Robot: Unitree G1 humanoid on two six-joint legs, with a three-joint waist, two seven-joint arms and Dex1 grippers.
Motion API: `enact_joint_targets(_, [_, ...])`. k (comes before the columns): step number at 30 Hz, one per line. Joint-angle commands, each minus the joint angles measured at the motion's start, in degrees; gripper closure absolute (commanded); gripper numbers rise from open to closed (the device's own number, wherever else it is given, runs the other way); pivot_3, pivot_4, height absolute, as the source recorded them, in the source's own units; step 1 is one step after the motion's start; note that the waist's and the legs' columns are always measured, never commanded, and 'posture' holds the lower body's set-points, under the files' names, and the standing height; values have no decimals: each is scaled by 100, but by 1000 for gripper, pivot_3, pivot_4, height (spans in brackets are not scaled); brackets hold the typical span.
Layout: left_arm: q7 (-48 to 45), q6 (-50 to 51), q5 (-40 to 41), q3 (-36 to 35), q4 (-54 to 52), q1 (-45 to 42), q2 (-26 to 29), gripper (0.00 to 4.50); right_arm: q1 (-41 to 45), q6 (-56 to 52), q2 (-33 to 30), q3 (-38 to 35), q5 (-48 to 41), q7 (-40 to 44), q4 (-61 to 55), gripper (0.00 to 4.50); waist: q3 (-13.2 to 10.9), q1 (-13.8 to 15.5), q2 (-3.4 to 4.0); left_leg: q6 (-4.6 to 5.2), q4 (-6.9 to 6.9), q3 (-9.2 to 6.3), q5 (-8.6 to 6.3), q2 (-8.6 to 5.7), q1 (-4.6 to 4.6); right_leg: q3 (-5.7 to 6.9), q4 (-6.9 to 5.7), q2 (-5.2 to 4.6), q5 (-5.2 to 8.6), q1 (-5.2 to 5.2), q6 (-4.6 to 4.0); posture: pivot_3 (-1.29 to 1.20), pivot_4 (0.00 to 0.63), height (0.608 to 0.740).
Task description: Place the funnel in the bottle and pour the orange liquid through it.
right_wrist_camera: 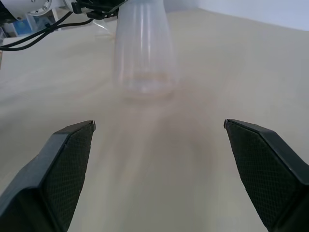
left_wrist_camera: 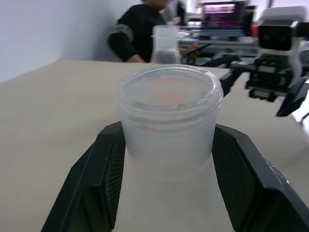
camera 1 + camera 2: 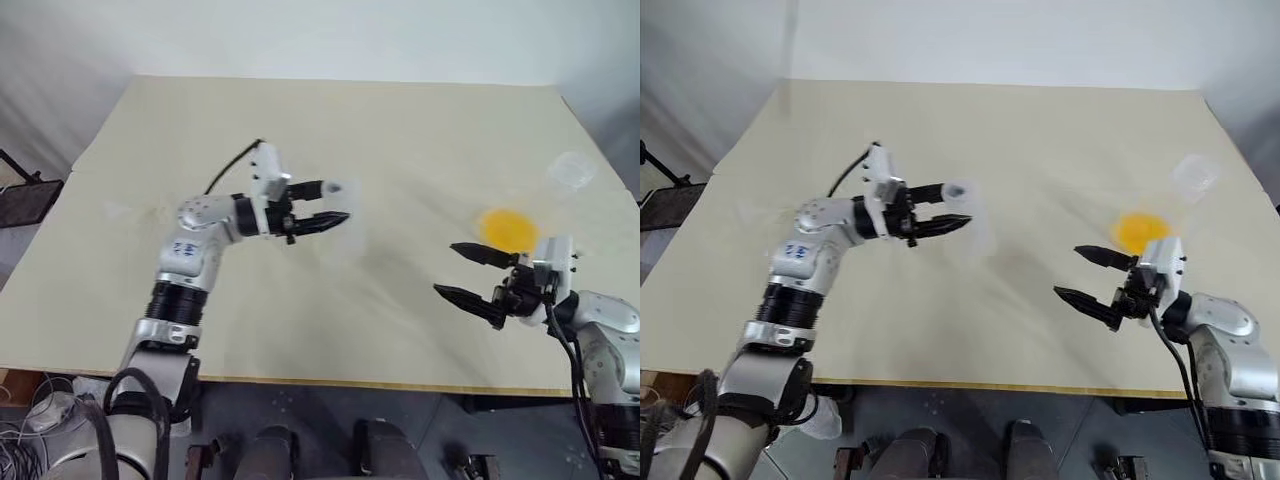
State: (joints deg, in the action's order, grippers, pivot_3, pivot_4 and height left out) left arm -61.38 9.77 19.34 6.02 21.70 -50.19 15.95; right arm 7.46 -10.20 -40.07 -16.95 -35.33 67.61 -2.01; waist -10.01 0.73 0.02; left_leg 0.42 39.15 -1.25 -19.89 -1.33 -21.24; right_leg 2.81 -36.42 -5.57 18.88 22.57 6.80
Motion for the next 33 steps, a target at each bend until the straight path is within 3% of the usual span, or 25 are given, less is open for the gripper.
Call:
enact_joint_targets(1, [-94, -421, -240, 219, 127, -211, -210, 2162, -227, -43, -105, -371, -170, -106, -321, 0, -1, 25, -1, 0, 1, 0, 0, 0, 0, 0, 0, 1, 0, 0, 0, 0, 150, 740])
enact_joint_targets(12, [-60, -1761, -930, 676, 1147, -349, -1030, 2162, -987, -284, -8, -819, -320, -721, -1238, 0, -2, 83, -2, 6, 4, 14, 0, -2, 1, -5, 7, 1, -3, 1, 6, 0, 150, 740])
enact_joint_targets(25, [-204, -1629, -987, 708, 1128, -211, -1261, 2162, -1215, -372, -55, -816, -374, -1001, -1607, 0, -2, 83, -2, 10, 4, 15, 0, -3, 1, -5, 9, 2, -4, 0, 8, 0, 150, 740])
enact_joint_targets(26, [-181, -1574, -983, 695, 1124, -216, -1267, 1453, -1202, -370, -60, -810, -373, -1009, -1605, 0, -2, 82, -2, 10, 4, 15, 0, -3, 1, -5, 9, 2, -4, 0, 8, 0, 150, 740])
enact_joint_targets(31, [-271, -1326, -849, 615, 956, -182, -1250, 23, -1118, -353, -70, -775, -351, -1026, -1558, 0, -2, 80, -2, 11, 4, 15, 0, -3, 1, -5, 9, 2, -4, 0, 8, 0, 150, 740])
enact_joint_targets(33, [-260, -1260, -830, 582, 888, -173, -1239, 23, -1086, -354, -74, -766, -343, -1025, -1536, 0, -2, 81, -2, 11, 4, 15, 0, -3, 1, -5, 8, 2, -4, 0, 8, 0, 150, 740])
